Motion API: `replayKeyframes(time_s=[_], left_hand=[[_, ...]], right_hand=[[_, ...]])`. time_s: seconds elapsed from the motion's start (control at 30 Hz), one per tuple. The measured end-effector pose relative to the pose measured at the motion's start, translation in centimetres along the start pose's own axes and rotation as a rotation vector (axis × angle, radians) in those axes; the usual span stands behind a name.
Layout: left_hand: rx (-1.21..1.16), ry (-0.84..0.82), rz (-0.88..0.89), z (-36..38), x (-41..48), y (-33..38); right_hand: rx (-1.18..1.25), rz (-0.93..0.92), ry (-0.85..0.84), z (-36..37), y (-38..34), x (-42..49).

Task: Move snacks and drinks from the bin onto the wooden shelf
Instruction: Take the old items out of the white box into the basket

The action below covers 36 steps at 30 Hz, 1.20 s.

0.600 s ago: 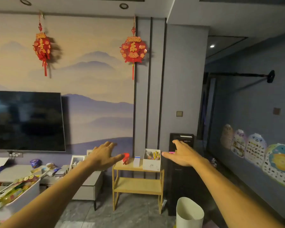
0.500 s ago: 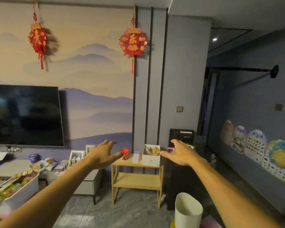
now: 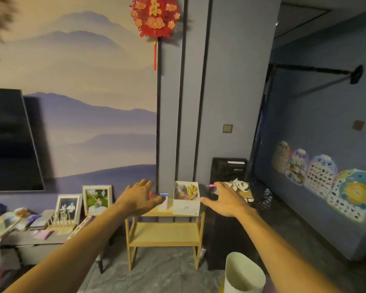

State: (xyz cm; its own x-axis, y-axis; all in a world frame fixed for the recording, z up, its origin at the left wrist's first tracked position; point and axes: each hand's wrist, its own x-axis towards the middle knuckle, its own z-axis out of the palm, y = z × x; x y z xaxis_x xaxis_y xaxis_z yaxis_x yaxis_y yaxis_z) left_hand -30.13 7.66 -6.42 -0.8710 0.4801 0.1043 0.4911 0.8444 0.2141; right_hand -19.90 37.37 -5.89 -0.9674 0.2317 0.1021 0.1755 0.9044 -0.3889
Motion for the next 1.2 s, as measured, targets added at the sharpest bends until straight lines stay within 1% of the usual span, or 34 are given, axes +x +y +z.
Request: replayKeyframes(time_s=[0.27, 0.4, 0.5, 0.63, 0.77, 0.87, 0.97, 1.13, 1.2], left_hand=[[-0.013, -0.037, 0.045, 3.5, 16.0, -3.8], [-0.033, -0.087, 0.027, 6.4, 24.2, -5.4], [-0.06, -0.072, 0.01, 8.5, 30.6, -6.4], [-0.107, -0.121, -0.022, 11.0, 38.9, -7.3], [-0.147, -0.157, -0.009, 13.7, 46.7, -8.3], [-0.154, -0.216, 0.003, 16.3, 52.0, -9.3], [-0.2, -0.27, 0.006, 19.1, 57.7, -10.7], [-0.236, -0.359, 0.033, 25.5, 67.0, -12.6], [-0.238, -0.391, 0.034, 27.8, 69.3, -13.2]], right_hand=[[0.047, 0.041, -0.05, 3.8, 0.3, 13.8], [0.027, 0.056, -0.06, 6.7, 2.6, 22.4], [0.012, 0.059, -0.071, 8.9, 4.9, 29.6], [0.016, 0.061, -0.119, 11.6, 7.6, 38.5], [0.005, 0.08, -0.167, 14.6, 10.0, 46.5], [0.013, 0.109, -0.211, 17.8, 12.2, 51.7], [0.033, 0.145, -0.208, 20.4, 13.3, 56.0], [0.079, 0.24, -0.238, 25.8, 15.4, 62.6], [0.108, 0.271, -0.261, 27.8, 15.8, 64.3]])
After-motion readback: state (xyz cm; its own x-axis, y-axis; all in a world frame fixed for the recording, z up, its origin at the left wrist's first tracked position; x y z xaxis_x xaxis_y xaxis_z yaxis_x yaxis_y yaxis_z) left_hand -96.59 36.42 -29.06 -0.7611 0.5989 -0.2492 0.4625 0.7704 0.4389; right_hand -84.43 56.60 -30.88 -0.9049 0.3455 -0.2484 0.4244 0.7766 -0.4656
